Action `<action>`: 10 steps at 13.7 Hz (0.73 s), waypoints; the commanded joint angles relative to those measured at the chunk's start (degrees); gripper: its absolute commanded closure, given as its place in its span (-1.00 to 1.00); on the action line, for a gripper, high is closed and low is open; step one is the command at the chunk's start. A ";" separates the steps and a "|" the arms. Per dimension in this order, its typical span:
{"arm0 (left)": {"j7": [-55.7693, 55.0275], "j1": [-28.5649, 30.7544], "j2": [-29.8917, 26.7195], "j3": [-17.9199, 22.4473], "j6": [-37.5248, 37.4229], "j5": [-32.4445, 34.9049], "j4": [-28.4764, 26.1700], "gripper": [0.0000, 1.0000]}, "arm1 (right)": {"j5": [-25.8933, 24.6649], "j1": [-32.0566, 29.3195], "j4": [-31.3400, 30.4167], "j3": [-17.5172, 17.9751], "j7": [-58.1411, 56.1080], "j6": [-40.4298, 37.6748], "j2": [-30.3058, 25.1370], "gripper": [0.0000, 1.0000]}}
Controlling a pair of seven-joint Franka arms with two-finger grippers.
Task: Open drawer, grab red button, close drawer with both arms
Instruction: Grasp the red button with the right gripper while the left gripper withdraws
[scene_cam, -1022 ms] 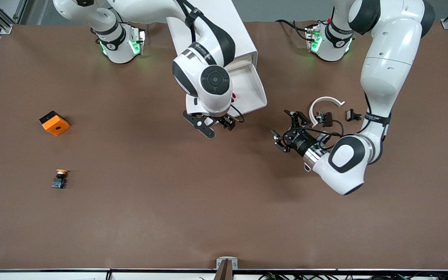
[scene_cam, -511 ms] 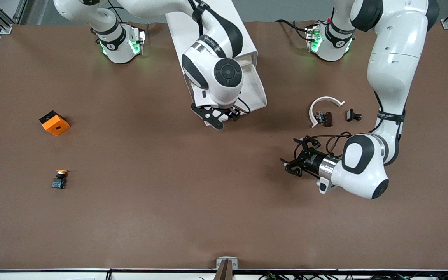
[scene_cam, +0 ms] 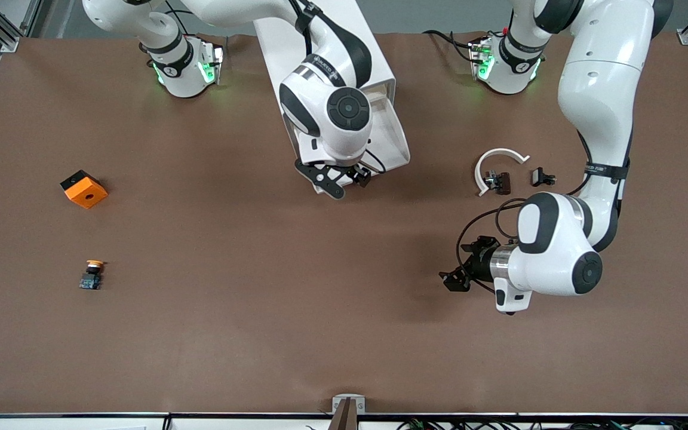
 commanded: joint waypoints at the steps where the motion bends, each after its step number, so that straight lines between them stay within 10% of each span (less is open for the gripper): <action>1: 0.87 -2.60 -2.06 1.81 5.95 5.96 -1.16 -1.00 | 0.94 1.14 -6.60 -0.52 0.77 2.92 -4.49 -1.00; 10: 0.52 -19.46 -4.87 15.60 9.49 12.31 -2.21 -1.00 | 1.11 2.55 -8.18 -0.43 1.03 3.18 -4.67 -1.00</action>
